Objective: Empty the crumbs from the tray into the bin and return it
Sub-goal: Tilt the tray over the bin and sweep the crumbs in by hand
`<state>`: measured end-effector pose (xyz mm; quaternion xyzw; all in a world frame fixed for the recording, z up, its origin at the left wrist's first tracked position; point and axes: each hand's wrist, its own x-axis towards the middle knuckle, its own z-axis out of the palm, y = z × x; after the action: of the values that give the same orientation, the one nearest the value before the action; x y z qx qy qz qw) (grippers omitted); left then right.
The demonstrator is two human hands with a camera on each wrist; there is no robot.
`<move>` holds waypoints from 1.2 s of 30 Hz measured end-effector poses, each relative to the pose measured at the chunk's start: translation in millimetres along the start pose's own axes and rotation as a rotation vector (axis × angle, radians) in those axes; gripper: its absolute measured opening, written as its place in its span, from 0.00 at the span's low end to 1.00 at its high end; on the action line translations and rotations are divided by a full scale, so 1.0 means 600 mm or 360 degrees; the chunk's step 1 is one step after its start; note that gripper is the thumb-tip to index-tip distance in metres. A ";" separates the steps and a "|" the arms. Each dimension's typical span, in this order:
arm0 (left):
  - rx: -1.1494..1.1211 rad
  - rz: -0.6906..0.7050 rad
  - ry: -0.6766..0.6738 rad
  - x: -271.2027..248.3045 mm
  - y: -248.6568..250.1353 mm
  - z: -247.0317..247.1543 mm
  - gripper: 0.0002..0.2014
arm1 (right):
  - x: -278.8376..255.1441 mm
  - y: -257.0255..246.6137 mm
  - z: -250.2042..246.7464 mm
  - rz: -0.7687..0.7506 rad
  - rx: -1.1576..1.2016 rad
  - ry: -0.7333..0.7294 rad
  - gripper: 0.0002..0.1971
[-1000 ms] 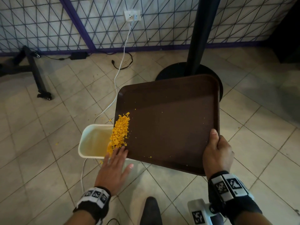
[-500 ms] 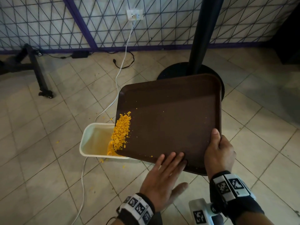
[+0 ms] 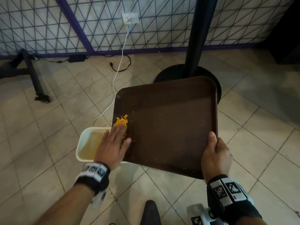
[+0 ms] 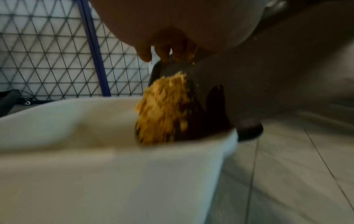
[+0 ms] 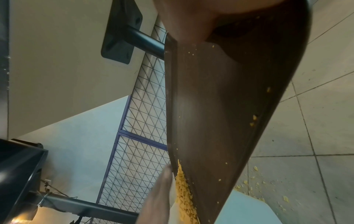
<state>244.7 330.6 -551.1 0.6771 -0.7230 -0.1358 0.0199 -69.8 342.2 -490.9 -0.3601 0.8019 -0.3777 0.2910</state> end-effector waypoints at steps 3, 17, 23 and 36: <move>-0.0066 -0.0102 0.0016 0.105 0.008 -0.018 0.34 | 0.000 0.000 0.000 -0.0001 -0.0013 -0.0007 0.24; 0.0067 -0.0269 -0.0203 0.003 -0.021 0.044 0.39 | -0.001 -0.002 -0.001 0.0012 -0.0006 -0.0002 0.24; 0.0000 -0.0240 0.0025 0.061 -0.008 0.002 0.37 | 0.000 -0.004 -0.001 -0.0028 -0.0017 0.0011 0.24; 0.0097 -0.0195 -0.0226 0.006 0.012 0.052 0.44 | 0.002 -0.003 -0.005 0.0000 -0.0030 -0.0009 0.24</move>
<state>231.0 332.7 -579.9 0.7091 -0.6835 -0.1623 -0.0602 -72.2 341.6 -488.0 -0.3641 0.8045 -0.3690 0.2899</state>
